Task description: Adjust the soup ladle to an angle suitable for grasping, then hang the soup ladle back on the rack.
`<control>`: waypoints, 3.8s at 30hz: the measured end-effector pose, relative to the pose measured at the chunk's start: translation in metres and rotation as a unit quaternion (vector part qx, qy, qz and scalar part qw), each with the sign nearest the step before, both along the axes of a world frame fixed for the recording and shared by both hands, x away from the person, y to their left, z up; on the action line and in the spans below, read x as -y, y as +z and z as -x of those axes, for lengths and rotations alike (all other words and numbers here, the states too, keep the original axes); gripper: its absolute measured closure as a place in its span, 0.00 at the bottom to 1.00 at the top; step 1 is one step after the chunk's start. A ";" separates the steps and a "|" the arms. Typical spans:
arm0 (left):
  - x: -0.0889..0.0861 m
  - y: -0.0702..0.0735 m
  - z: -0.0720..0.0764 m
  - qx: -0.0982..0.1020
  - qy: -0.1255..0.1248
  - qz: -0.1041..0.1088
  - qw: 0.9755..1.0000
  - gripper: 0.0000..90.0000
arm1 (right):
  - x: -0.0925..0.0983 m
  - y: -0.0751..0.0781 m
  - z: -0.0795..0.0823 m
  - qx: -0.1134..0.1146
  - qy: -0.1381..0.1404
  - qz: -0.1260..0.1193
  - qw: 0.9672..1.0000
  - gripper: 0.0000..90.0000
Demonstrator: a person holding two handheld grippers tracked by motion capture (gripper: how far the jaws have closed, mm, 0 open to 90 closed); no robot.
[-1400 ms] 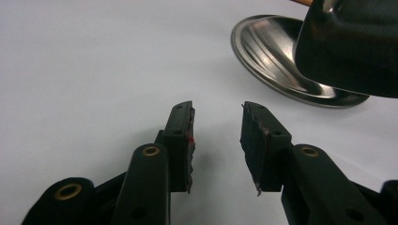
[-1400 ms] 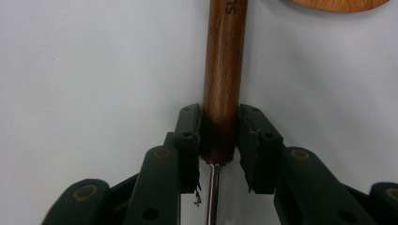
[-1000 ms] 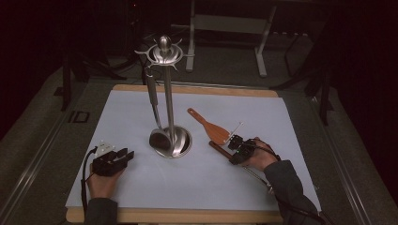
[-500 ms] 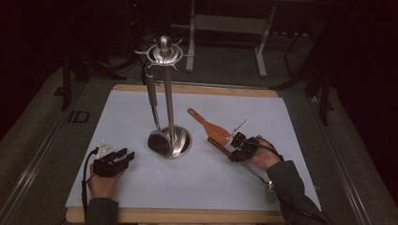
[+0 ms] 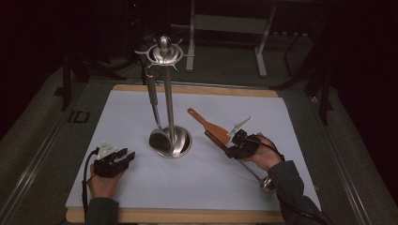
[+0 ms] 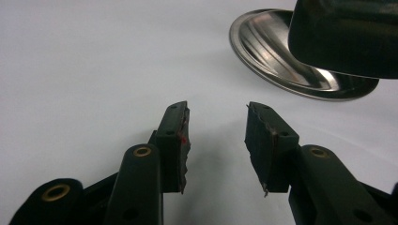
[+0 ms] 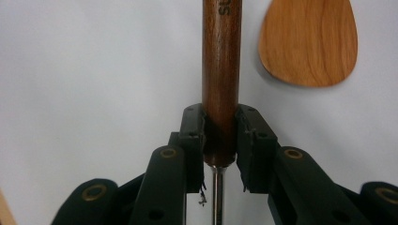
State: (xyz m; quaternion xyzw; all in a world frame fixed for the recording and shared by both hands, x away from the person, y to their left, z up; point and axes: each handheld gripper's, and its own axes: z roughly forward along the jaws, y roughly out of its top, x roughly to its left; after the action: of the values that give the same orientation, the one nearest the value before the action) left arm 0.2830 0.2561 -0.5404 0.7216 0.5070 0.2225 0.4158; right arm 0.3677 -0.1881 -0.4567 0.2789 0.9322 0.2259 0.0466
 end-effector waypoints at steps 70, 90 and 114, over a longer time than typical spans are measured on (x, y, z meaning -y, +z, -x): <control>0.002 0.000 0.000 -0.001 -0.004 -0.012 1.000 0.65 | -0.054 0.065 0.023 0.145 0.105 -0.238 0.955 0.82; 0.003 0.000 0.000 -0.001 -0.004 -0.014 1.000 0.65 | -0.066 0.098 0.012 0.157 0.104 -0.295 0.937 0.82; 0.003 0.000 0.000 -0.001 -0.004 -0.014 1.000 0.65 | -0.095 0.158 0.012 0.195 0.083 -0.325 0.922 0.82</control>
State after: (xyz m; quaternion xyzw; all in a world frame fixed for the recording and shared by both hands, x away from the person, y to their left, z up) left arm 0.2829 0.2534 -0.5405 0.7297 0.5013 0.2265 0.4062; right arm 0.3554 -0.0929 -0.2982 0.1507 0.7999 0.5692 0.1158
